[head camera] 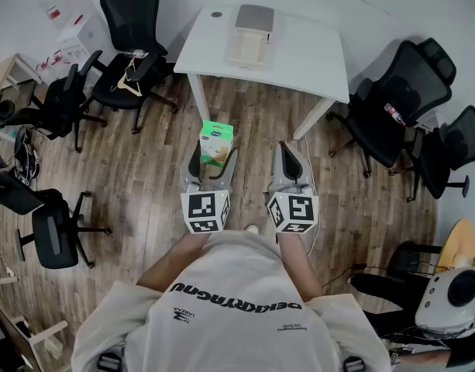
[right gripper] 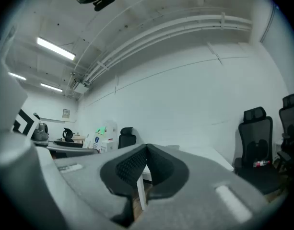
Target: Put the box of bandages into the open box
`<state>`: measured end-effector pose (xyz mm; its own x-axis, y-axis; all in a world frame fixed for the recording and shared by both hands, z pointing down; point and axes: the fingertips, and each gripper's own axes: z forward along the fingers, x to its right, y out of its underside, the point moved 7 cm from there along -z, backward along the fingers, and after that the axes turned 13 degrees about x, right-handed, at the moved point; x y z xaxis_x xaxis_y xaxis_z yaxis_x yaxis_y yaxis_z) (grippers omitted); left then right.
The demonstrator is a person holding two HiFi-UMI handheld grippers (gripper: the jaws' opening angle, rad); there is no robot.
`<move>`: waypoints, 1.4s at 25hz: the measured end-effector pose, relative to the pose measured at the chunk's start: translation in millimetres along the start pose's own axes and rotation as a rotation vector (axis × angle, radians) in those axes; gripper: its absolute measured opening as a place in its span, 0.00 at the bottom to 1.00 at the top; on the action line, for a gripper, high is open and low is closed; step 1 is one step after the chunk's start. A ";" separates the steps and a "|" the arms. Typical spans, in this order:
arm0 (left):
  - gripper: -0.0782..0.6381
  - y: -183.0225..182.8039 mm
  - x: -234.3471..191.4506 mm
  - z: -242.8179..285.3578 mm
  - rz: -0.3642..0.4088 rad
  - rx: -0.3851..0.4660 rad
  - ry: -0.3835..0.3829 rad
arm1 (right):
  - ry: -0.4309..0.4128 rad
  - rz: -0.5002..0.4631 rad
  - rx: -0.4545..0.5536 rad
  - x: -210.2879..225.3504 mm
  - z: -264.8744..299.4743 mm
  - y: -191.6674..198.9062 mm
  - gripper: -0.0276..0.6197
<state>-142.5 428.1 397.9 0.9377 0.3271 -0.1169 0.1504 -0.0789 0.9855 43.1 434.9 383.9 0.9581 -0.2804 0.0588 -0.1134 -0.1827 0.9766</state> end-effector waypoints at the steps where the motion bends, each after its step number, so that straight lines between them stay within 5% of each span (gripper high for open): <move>1: 0.60 -0.4 2.4 -0.8 0.002 0.002 -0.002 | -0.001 0.002 -0.005 1.8 -2.1 0.7 0.04; 35: 0.61 17.2 92.9 -2.6 0.062 0.018 -0.090 | -0.119 0.064 -0.011 86.9 -48.0 5.9 0.04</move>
<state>-53.7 459.6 404.3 0.9697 0.2350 -0.0668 0.0956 -0.1134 0.9889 138.3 454.7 404.7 0.9111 -0.4008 0.0968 -0.1697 -0.1506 0.9739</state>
